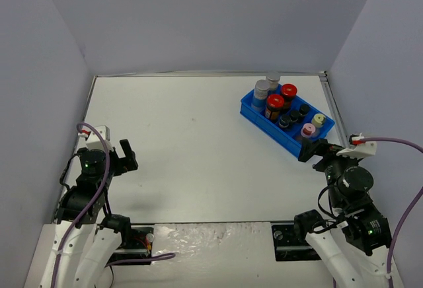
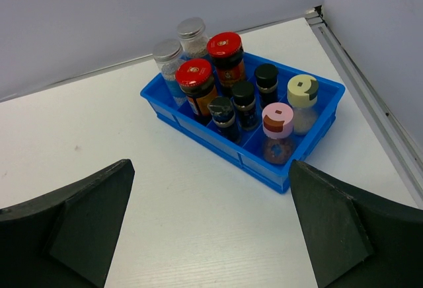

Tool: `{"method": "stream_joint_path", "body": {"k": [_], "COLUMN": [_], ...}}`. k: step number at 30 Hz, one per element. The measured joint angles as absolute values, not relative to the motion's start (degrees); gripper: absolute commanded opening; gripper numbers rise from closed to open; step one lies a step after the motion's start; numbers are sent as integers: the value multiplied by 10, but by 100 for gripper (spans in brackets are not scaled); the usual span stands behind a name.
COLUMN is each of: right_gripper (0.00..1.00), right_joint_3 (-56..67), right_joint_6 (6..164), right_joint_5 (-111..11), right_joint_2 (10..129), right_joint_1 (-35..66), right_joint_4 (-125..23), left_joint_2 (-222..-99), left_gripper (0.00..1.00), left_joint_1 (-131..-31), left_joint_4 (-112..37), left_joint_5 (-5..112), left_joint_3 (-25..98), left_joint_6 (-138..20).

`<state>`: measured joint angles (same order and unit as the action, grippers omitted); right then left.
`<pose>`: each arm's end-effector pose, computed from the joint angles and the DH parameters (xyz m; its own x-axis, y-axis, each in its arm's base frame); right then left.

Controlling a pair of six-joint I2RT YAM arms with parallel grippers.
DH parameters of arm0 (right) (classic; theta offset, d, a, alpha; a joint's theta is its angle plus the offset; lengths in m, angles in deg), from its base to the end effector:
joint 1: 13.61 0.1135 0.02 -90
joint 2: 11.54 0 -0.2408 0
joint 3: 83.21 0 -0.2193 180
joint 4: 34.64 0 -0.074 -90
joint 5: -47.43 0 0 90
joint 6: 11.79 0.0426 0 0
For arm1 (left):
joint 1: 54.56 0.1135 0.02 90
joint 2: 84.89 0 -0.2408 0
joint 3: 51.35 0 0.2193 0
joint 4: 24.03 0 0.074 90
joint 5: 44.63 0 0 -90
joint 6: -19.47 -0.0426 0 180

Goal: Organize the condiment bottles

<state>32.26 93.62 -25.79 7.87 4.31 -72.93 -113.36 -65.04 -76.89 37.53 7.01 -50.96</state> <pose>0.0624 0.0073 0.3626 0.1033 0.3008 -0.9481 -0.0511 0.9535 0.2969 0.1047 -0.0135 0.2922 -0.3806 -0.2671 -0.8854 -0.0751 0.9632 -0.2582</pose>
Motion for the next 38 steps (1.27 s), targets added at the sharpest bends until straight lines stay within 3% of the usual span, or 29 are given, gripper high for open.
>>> {"method": "stream_joint_path", "body": {"k": [38], "right_gripper": [100], "right_joint_3": [352], "right_joint_6": [946], "right_joint_5": [-235], "right_joint_2": [42], "right_joint_1": [90], "right_joint_4": [-726], "left_joint_2": [-1128], "left_gripper": [97], "left_joint_1": [-650], "left_joint_4": [-765], "left_joint_5": [360], "left_joint_3": [70], "left_joint_6": [-510]}}
